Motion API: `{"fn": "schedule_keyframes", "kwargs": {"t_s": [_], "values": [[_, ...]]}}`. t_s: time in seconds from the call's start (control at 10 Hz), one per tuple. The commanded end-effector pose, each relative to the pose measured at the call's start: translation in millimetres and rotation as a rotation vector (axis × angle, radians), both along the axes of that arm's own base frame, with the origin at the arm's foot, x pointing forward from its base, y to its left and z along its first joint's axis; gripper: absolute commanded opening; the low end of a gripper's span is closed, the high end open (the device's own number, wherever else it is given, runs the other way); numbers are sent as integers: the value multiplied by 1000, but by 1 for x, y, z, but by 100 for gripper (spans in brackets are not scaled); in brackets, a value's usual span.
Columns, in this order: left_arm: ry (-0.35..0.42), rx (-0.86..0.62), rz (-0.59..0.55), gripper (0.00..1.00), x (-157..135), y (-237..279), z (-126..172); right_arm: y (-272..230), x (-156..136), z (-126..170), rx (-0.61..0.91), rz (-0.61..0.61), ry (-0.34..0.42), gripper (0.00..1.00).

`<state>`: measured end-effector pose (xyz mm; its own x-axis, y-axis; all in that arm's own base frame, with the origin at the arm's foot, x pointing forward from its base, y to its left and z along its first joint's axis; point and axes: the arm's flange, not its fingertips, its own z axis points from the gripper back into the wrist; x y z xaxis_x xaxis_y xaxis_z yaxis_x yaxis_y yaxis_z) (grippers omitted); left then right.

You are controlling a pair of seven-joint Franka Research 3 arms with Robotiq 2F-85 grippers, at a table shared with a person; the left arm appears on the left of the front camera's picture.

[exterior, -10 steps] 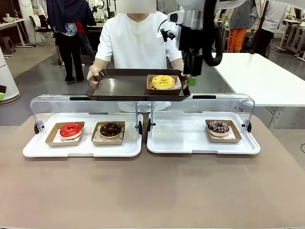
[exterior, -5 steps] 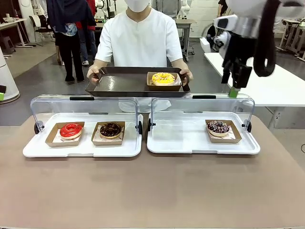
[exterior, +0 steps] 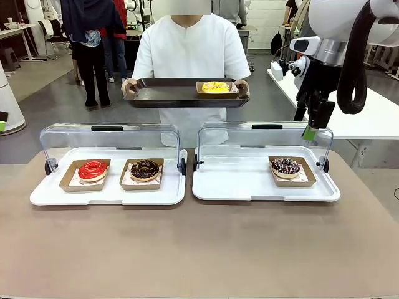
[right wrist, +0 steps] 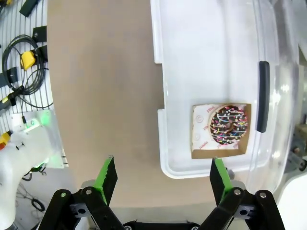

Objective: Provide the desired donut to the person.
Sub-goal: Place the picked Paper togo box onto the Handle tray extended by the person, then pick up and lift the Paper togo box containing the Donut pointed at by the person.

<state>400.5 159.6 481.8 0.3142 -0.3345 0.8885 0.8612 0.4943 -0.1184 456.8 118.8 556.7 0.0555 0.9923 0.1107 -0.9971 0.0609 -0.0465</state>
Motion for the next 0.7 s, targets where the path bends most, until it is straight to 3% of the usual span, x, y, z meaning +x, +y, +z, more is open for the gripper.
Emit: {"fn": "schedule_keyframes", "kwargs": {"t_s": [0.0,0.6], "values": [[-8,-13,0,100,-1,0,0,2,-2,5,-21,7,-3,100],[-8,-13,0,100,-1,0,0,2,-2,5,-21,7,-3,100]]}}
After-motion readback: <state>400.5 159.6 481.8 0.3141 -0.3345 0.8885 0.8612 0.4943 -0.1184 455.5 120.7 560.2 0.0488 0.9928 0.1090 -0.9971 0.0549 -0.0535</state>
